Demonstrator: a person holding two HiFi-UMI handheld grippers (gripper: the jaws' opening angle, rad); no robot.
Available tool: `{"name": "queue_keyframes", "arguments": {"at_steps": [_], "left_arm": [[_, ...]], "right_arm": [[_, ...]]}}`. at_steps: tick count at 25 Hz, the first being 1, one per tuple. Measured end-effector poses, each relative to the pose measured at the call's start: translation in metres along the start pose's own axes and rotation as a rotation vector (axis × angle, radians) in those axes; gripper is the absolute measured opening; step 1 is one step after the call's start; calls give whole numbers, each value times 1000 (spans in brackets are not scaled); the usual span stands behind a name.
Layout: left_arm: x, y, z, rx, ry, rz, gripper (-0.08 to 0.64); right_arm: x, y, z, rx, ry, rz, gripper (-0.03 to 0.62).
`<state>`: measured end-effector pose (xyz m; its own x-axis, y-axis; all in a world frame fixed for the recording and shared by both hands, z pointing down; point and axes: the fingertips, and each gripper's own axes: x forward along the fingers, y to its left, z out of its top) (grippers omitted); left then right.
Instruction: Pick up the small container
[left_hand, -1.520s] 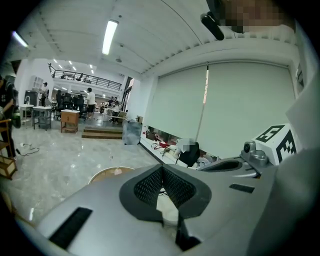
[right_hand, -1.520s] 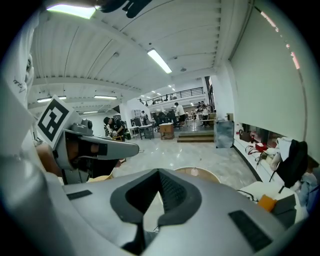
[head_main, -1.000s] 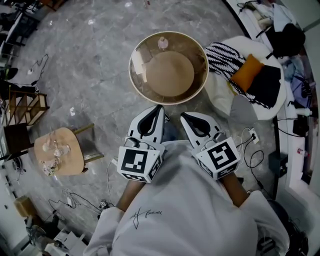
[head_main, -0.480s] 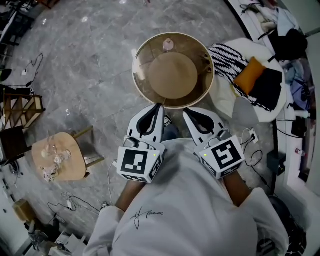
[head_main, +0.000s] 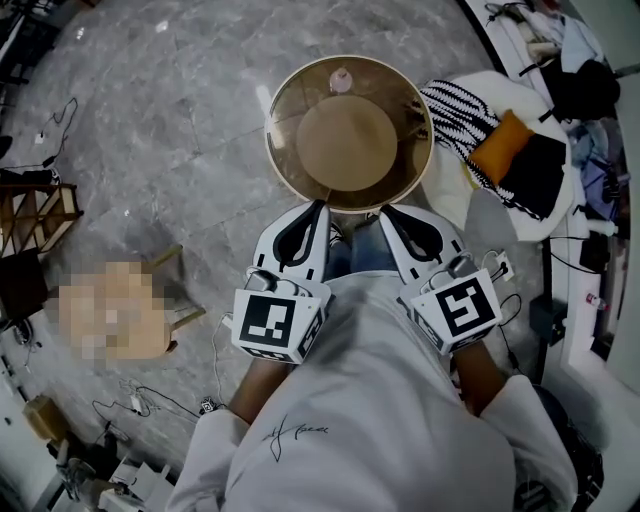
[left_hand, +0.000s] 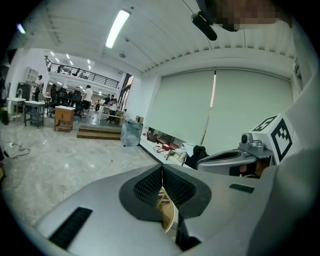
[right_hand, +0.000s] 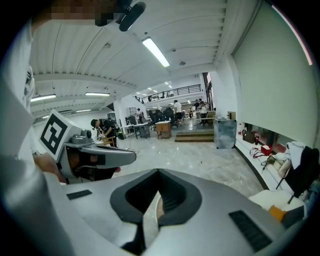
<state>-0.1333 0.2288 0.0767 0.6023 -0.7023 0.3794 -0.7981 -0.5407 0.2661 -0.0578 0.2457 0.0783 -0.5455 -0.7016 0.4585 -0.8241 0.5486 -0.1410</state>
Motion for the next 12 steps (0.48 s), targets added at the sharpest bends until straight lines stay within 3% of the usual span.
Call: {"name": "queue_keyframes", "arguments": {"at_steps": [12], "left_arm": [[26,14,5,-49,21,28,18]], "right_arm": [[19,-40,14,-25,-25,-24,15]]}}
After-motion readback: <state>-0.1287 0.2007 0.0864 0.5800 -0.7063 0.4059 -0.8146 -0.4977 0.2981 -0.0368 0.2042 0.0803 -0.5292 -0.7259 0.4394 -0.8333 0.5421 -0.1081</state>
